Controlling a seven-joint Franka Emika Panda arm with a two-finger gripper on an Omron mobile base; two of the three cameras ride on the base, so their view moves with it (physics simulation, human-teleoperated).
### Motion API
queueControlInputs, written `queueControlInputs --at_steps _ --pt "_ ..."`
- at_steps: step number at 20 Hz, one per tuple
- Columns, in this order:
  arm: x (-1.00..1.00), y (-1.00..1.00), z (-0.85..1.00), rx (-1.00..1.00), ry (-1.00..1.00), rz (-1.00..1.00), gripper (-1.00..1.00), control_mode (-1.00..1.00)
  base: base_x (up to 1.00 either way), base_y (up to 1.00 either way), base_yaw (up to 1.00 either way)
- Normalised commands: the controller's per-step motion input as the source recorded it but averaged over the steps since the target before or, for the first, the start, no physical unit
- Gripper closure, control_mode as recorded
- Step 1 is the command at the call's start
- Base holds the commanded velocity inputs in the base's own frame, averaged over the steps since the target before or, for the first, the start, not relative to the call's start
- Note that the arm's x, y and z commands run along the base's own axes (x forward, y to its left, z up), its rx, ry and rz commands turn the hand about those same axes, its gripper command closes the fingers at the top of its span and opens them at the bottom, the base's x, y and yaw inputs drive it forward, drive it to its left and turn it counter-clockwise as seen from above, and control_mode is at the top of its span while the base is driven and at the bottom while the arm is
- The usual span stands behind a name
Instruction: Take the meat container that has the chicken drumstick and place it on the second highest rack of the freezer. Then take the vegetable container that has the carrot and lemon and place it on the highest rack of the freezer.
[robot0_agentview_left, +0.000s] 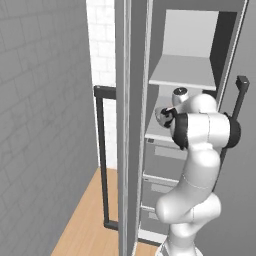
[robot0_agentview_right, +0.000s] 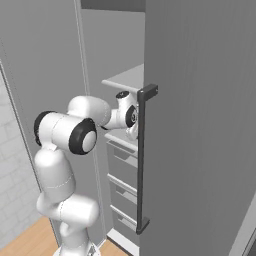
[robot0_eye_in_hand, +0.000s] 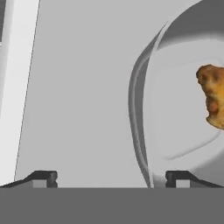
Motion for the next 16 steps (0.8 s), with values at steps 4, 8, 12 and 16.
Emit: queueControlInputs --at_steps 4,8,12,16 --pt "-0.36 0.02 0.21 0.00 0.00 0.00 -1.00 -1.00 0.00 0.00 0.00" --pt "-0.34 0.08 0.34 0.00 0.00 0.00 -1.00 -1.00 0.00 0.00 0.00" --pt "-0.32 0.03 0.53 0.00 0.00 0.00 -1.00 -1.00 0.00 0.00 0.00" --pt "-0.48 0.07 0.57 0.00 0.00 0.00 -1.00 -1.00 0.00 0.00 0.00"
